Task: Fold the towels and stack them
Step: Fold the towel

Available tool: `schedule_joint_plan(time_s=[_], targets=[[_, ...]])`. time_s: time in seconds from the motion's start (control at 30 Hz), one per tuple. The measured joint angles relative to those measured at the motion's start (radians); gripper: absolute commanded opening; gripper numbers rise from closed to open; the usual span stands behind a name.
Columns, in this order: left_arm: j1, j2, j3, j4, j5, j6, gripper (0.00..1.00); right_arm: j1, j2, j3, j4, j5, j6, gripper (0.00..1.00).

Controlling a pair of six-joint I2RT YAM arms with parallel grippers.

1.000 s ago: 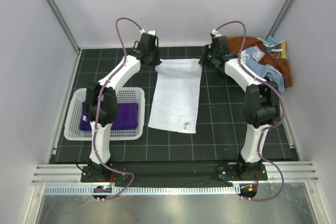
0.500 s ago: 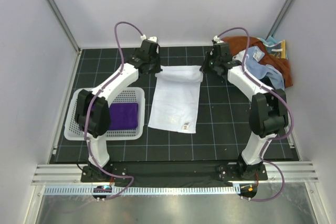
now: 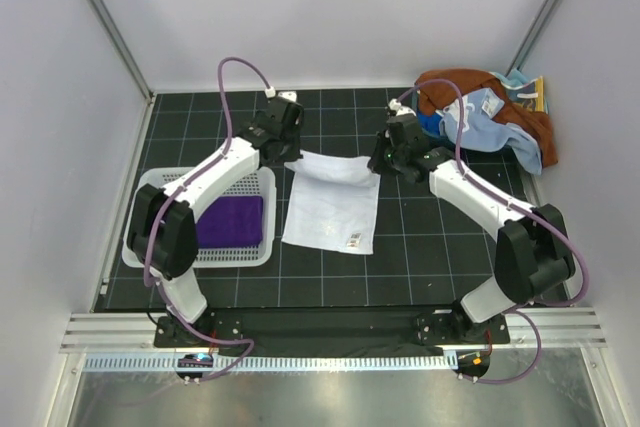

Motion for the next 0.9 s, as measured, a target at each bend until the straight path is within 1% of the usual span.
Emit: schedule_joint_plan(time_s=[0.17,0.33,0.5,0.67,0.9], targets=[[-0.038,-0.01,-0.04,-0.01,-0.025,-0.003,0.0,0.031,-0.035,-0.079,-0.012,0.025,0.037,0.01],[-0.081,-0.009,-0.046,-0.029,-0.052,-0.017,0.0,0.071,-0.035,-0.158,-0.003,0.052,0.082,0.01],[-0.111,0.026,-0.043,-0.033,-0.073,-0.021,0.0,0.086,0.024,-0.208,0.032,0.062,0.127,0.01],[-0.129,0.108,-0.037,-0.048,-0.085,-0.026,0.0,0.086,0.144,-0.214,0.052,0.071,0.158,0.01],[-0.143,0.147,-0.035,-0.063,-0.092,-0.044,0.0,0.077,0.208,-0.135,0.038,0.113,0.158,0.01]])
